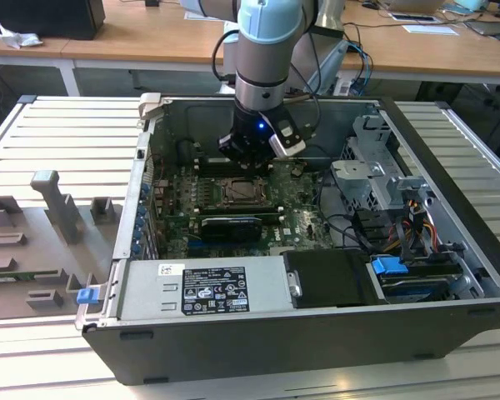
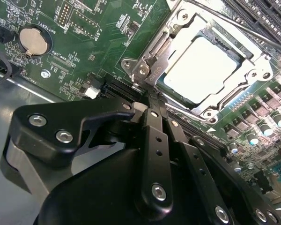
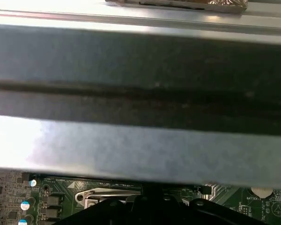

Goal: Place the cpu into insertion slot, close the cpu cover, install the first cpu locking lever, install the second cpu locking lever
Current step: 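Install the first cpu locking lever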

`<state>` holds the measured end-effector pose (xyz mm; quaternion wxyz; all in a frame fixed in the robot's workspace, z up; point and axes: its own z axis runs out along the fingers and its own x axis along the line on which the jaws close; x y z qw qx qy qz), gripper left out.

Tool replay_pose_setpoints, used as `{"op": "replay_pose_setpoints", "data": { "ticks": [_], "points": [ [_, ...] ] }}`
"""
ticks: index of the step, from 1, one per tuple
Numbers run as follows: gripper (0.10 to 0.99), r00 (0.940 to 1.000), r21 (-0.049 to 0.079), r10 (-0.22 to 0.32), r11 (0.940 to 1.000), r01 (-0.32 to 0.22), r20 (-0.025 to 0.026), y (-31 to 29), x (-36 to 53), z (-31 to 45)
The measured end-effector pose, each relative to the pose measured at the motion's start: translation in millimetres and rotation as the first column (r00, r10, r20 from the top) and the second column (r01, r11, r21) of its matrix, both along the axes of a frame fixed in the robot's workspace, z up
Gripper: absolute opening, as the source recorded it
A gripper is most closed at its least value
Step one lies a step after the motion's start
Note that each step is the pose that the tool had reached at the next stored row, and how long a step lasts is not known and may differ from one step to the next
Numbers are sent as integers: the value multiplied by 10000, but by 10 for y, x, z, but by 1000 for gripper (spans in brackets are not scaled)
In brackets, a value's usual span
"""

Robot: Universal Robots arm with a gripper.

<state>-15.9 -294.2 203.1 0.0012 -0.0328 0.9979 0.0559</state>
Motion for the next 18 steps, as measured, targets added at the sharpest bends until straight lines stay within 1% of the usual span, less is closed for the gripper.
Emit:
{"op": "replay_pose_setpoints", "data": {
  "ticks": [3, 5, 8, 10, 11, 13, 16, 18],
  "points": [
    [106, 10000, -42, 0, 10000, 0, 3, 0, 1, -6],
    [106, 10000, -45, 1, 10000, -1, 3, 0, 1, -6],
    [106, 10000, -43, 0, 10000, 0, 3, 0, 1, 22],
    [106, 10000, -54, 0, 10000, 0, 5, 1, 2, 22],
    [106, 10000, -137, -3, 9999, 3, 4, 1, 1, 15],
    [106, 10000, -238, 2, 9997, -2, -2, -1, 4, -4],
    [106, 10000, -261, -1, 9997, 1, 0, 3, 7, -28],
    [106, 10000, -260, -1, 9997, 1, -6, 16, 17, -49]
  ]
}}
